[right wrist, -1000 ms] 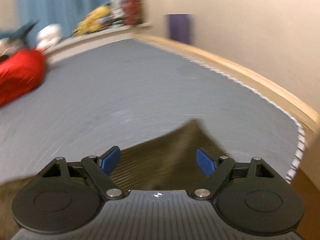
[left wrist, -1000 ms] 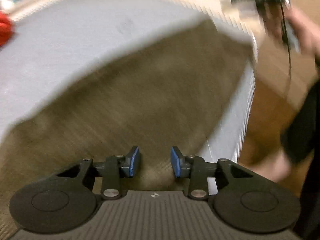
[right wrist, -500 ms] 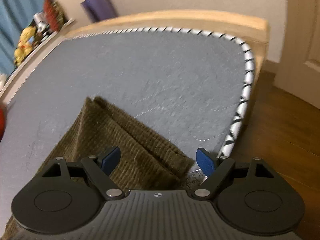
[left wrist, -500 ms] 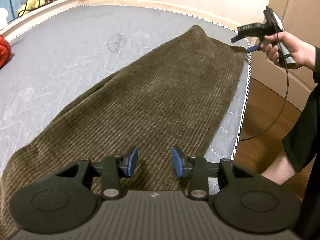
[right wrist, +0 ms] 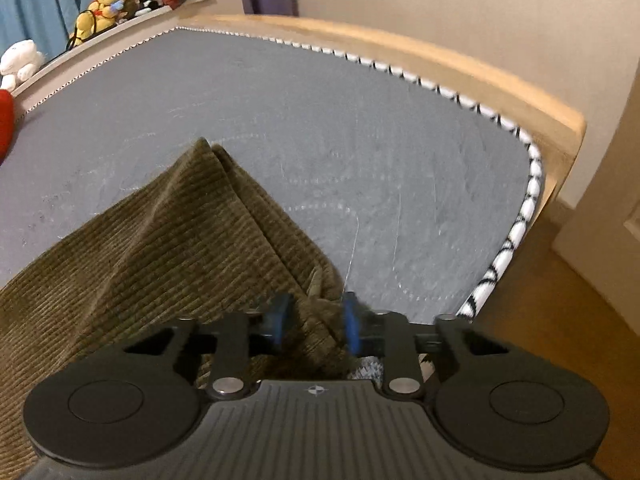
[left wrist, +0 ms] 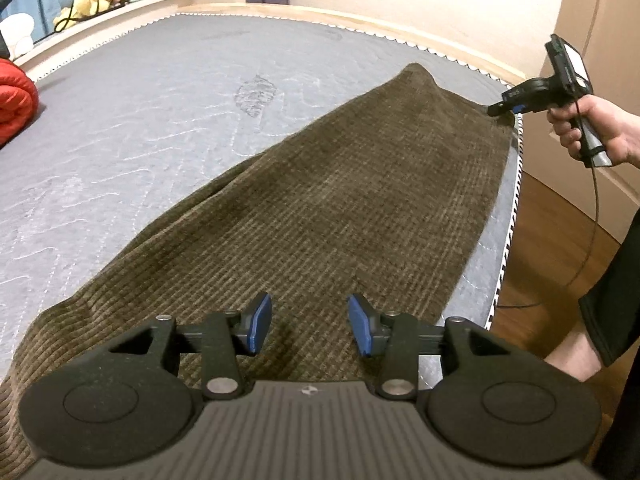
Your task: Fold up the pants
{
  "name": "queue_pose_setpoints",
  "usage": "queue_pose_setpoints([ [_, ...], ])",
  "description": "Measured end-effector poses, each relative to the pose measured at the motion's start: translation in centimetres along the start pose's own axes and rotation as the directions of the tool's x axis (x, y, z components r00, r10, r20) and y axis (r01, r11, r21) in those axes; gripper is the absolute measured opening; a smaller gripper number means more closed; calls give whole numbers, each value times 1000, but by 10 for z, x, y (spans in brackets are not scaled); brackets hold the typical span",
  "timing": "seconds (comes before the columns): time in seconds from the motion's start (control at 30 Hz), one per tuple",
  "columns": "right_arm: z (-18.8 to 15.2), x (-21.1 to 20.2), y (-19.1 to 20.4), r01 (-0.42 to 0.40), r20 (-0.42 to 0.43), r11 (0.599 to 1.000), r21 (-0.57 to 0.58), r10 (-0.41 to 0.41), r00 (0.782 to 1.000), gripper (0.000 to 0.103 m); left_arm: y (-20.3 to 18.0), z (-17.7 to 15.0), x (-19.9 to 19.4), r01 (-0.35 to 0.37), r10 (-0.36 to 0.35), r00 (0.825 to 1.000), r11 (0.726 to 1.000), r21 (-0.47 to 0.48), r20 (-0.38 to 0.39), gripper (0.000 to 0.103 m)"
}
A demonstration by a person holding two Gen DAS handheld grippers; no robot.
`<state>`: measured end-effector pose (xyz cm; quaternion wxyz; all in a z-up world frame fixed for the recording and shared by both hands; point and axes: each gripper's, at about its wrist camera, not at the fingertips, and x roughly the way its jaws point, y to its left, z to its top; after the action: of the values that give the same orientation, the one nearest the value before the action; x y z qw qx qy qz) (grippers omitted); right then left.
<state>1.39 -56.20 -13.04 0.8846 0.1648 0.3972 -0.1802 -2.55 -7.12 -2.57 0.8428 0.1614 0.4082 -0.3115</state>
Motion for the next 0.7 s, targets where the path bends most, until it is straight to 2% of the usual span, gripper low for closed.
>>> queue_pose_setpoints([
  [0.1,6,-12,3,-19,38,999,30,18,999,21,3,2,-3,-13,13,1000,1000,-11,12,48],
  [0.2,5,-43,25,-61,130,998,-12,62,990,20,6,2,-6,-28,28,999,999,-23,24,48],
  [0.33,-4,-87,77,-165,215,976,-141,193,957,19,14,2,-11,-49,51,998,997,-52,37,48],
  [0.43,-16,-115,122,-245,238,936,-253,305,922,19,24,1,-14,-74,78,996,993,-89,44,48],
  [0.57,-48,-156,192,-335,223,833,-441,463,858,18,50,1,-25,-121,137,988,971,-208,66,48],
  [0.63,-71,-176,231,-352,196,757,-550,527,827,18,69,1,-34,-145,174,982,946,-290,75,48],
  [0.7,-97,-192,269,-398,136,665,-632,601,788,18,91,-2,-46,-177,224,971,909,-377,86,48],
])
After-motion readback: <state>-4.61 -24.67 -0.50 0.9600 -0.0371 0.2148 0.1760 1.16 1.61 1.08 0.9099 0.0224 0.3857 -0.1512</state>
